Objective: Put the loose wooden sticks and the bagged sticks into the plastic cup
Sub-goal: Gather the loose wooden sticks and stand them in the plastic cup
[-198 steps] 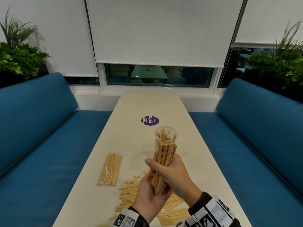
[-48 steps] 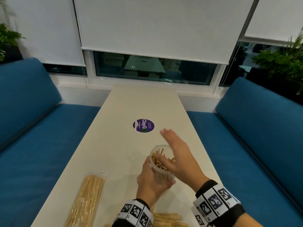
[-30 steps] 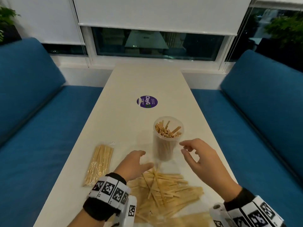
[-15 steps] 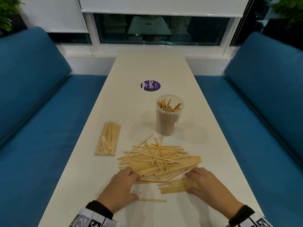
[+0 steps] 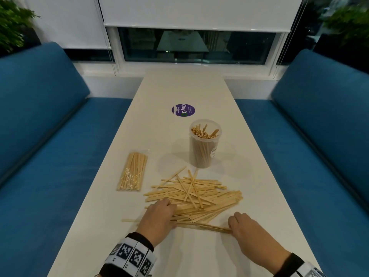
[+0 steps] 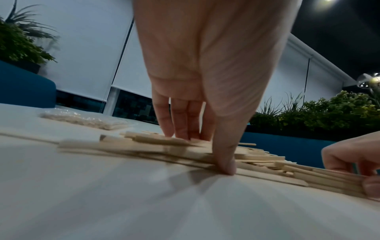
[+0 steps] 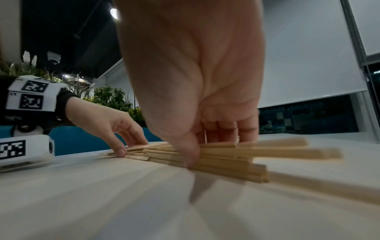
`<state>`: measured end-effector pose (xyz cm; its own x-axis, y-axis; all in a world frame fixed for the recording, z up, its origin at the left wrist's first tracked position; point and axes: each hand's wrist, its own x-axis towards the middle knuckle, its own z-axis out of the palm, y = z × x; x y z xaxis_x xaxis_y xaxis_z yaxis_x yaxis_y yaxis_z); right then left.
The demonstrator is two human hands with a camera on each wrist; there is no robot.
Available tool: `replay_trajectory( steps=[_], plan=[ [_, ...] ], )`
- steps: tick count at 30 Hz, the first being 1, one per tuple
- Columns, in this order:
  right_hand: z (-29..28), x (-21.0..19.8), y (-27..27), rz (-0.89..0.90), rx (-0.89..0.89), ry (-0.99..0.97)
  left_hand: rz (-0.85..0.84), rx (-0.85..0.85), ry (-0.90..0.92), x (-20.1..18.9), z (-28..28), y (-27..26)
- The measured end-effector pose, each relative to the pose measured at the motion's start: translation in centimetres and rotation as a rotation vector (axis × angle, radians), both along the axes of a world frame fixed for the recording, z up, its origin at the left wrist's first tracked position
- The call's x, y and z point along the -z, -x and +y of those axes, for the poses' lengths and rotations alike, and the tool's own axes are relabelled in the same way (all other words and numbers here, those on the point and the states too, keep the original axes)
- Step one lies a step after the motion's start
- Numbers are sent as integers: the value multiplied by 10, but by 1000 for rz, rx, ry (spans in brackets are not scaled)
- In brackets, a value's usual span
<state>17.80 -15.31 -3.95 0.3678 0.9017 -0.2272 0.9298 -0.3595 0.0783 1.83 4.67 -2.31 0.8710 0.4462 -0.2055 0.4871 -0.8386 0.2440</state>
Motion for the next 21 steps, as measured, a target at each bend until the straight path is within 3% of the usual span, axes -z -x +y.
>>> replay_trajectory(
  steps=[8,10,14,21],
  plan=[
    [-14,-8,7,64,-33,-101,-9,-7,15,7,-4,-6],
    [-8,-9,10,187,13,-100,8,-16,5,6,-7,-8],
    [-5,-5,16,275,-77,-140,77,-2,-13,5,-11,-12],
    [2,-6,27,83,30,79,191,23,-79,5,-17,-19]
  ],
)
